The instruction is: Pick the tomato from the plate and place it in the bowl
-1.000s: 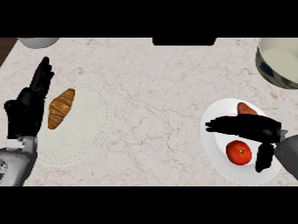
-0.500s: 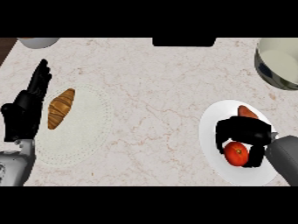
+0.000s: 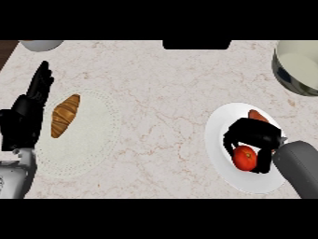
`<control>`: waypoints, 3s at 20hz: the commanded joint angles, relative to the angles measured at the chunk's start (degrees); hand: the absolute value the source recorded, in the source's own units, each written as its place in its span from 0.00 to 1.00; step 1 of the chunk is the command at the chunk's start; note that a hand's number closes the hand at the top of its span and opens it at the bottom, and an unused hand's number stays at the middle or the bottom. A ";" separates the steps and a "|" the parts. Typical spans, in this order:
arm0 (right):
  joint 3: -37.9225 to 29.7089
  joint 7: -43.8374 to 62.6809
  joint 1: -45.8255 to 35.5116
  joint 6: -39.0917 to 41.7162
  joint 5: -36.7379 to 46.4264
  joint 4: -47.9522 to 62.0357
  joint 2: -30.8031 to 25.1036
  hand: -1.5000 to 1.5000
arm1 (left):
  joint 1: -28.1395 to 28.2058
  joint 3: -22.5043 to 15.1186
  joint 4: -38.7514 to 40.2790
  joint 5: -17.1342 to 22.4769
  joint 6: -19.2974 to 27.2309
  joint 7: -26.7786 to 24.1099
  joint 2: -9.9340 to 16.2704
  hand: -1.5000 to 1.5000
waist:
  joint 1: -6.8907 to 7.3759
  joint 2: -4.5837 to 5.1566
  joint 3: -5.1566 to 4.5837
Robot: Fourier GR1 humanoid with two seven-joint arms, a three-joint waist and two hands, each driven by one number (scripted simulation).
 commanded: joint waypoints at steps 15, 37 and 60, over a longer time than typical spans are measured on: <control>-27.12 74.58 -29.37 -35.57 -2.02 7.49 27.69 1.00 | -2.72 -0.46 2.42 -0.29 -0.63 -0.87 -0.58 0.50 | 2.70 0.57 0.18; -37.51 79.61 -35.37 -59.57 8.50 21.55 10.65 1.00 | 2.45 0.04 -0.07 -1.44 -1.44 -3.04 -2.19 0.50 | 0.64 0.52 0.39; -50.35 57.56 -26.43 -66.23 1.00 44.14 -10.14 1.00 | -2.78 0.36 0.64 -1.56 -2.71 -0.54 -3.42 0.50 | 3.38 2.23 0.86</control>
